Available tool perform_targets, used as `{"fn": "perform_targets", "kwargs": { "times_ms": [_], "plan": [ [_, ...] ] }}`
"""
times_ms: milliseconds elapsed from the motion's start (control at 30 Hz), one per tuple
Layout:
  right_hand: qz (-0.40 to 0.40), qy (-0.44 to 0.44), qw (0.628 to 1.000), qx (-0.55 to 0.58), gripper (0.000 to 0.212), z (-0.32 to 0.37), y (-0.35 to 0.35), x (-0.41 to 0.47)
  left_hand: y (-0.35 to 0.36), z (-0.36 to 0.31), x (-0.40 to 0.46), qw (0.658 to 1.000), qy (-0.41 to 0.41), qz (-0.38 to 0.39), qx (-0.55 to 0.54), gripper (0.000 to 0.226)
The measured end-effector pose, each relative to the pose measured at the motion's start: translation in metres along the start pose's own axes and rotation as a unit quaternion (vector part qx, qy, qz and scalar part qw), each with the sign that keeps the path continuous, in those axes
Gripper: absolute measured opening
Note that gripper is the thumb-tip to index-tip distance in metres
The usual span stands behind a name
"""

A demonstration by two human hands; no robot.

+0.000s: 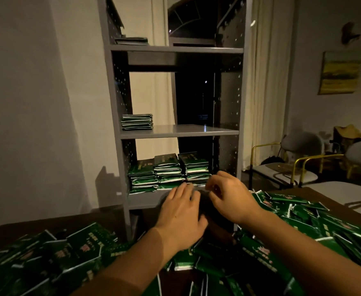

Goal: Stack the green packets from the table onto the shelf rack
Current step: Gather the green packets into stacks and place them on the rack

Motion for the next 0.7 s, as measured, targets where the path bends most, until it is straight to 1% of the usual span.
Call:
{"fn": "perform_targets", "kwargs": {
  "times_ms": [233,333,433,500,567,633,700],
  "plan": [
    [0.063,0.008,0.998,0.001,0.016,0.014,-0.047,-0.066,-0.027,-0.026,-0.051,1.0,-0.001,-0.009,-0.019,0.061],
    [0.109,0.046,0.993,-0.014,0.005,0.008,-0.067,-0.094,-0.033,-0.042,-0.073,1.0,0.007,-0.007,-0.03,0.056],
    [0.147,0.091,0.983,-0.065,0.005,-0.013,-0.08,-0.113,-0.033,-0.054,-0.088,0.999,0.008,-0.006,-0.043,0.049],
    [0.18,0.136,0.97,-0.088,0.023,-0.027,-0.084,-0.132,-0.029,-0.065,-0.1,0.999,0.001,0.01,-0.053,0.046],
    [0.216,0.181,0.957,-0.075,0.045,-0.036,-0.081,-0.151,-0.022,-0.076,-0.109,0.997,-0.013,0.037,-0.071,0.042],
    [0.241,0.206,0.947,-0.053,0.057,-0.039,-0.072,-0.165,-0.014,-0.085,-0.116,0.994,-0.029,0.063,-0.087,0.04],
    [0.259,0.209,0.941,-0.053,0.071,-0.039,-0.062,-0.174,-0.007,-0.093,-0.122,0.99,-0.041,0.087,-0.104,0.045]
  ]
}}
Point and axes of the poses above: each hand's wrist, its own x-axis towards the middle knuckle, its own y-axis out of the palm, z = x × y, the point moved 3 cm from there along x, towards the middle knuckle, and after that the axes turned 1 degree about -x, right-handed, at the moved point
